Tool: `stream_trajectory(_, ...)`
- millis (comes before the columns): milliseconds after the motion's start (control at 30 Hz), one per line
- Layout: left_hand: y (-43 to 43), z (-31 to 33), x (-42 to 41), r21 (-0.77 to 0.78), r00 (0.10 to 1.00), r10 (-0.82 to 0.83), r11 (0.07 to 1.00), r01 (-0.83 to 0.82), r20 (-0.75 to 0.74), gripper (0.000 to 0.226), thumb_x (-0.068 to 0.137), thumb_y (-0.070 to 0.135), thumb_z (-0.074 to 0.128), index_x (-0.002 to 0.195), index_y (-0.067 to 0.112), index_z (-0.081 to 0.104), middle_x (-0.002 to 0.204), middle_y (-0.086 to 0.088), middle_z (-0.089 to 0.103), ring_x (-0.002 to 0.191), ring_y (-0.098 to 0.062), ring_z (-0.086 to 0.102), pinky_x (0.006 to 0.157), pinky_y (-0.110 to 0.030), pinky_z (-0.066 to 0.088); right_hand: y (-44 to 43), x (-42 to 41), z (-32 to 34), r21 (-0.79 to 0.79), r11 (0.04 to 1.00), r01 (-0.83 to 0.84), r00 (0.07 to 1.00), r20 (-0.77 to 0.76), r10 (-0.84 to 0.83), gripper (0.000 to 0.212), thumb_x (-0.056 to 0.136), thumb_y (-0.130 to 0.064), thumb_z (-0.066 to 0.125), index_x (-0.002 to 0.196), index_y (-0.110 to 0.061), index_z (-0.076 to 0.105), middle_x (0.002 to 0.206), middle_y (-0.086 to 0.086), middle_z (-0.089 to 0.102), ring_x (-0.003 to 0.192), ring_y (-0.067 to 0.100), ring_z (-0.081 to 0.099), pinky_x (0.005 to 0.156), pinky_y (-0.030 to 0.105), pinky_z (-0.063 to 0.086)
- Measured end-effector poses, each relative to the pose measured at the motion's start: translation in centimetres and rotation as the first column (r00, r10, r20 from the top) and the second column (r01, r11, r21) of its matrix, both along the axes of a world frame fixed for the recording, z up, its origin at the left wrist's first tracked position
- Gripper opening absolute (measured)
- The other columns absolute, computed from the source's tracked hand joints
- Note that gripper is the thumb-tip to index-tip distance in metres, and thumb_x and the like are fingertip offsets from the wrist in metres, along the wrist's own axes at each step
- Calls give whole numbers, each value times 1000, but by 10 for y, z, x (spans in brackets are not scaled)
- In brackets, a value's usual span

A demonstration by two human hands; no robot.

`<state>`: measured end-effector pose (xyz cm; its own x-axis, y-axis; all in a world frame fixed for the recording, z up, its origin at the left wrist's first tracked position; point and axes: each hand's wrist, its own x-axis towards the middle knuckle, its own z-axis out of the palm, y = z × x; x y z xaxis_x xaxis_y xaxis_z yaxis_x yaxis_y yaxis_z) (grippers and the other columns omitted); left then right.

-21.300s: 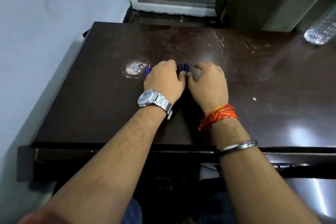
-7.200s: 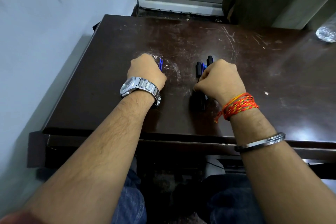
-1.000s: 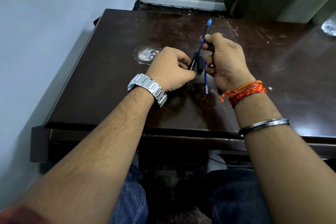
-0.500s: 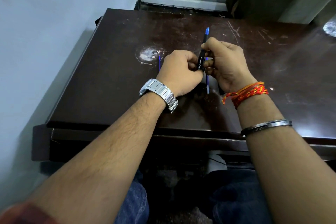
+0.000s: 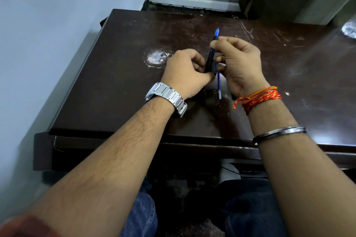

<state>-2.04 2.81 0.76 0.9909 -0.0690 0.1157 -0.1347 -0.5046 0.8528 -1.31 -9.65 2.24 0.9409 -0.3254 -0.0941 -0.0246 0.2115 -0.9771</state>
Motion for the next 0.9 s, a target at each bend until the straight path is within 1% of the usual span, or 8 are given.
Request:
stream_trajectory(133,-2,0,-1,-38,999,14,999,-16,-49,33,67,36,86,90,20,68,69,10,66,59,1,59,55,-13,46,3,-1,1,58,998,-28,999,17,27,9,80,1,71,81,-8,70,70,8,60,49,9,47,43,20,38)
stream_trajectory(300,-3,4,1,-155,995,14,987,-30,-100,6,74,21,78,77,18,74,63,4,71,56,-4,66,58,-24,51,5,-3,2,47,998,-47,999,24,46,9,81,2,71,81,-6,70,75,13,60,52,10,46,43,19,38)
stream_trajectory(433,-1,3,0,-177,995,99,979,-102,-23,35,59,39,91,75,22,64,68,8,68,60,-6,61,59,-26,54,5,-3,2,57,997,-45,999,31,44,6,79,1,73,82,-4,71,69,10,60,50,8,46,45,20,41)
stream_trajectory(533,-3,4,2,-211,992,88,972,-106,-96,26,64,37,79,81,20,73,67,7,72,62,-4,66,64,-27,57,7,-3,1,56,997,-49,998,32,47,6,79,2,73,83,-3,71,67,12,58,46,7,46,43,18,40)
stream_trajectory(600,-3,4,2,-200,994,78,975,-93,-82,15,66,29,81,74,19,73,60,6,70,55,-3,64,60,-27,57,8,-3,0,38,998,-42,999,26,41,7,79,2,73,84,-2,70,68,11,59,46,7,44,42,17,39)
stream_trajectory(700,0,2,3,-153,990,140,978,-138,0,33,57,38,90,71,25,63,63,10,65,54,2,57,54,-16,49,9,-2,-1,13,999,-34,999,27,34,6,78,0,74,82,-4,71,69,7,62,48,6,45,46,18,41)
stream_trajectory(800,-1,5,3,-228,986,120,963,-143,-113,33,59,45,78,81,21,72,70,3,71,69,-13,69,68,-35,61,9,-3,-1,35,998,-45,999,32,44,7,78,0,74,83,-3,71,68,9,62,45,5,49,44,18,42)
stream_trajectory(900,-1,5,3,-208,992,80,973,-99,-94,17,66,33,75,71,17,75,64,-4,73,66,-24,72,65,-49,62,9,-5,0,26,998,-50,999,16,49,9,78,0,74,86,-1,71,74,17,59,43,6,46,41,17,39)
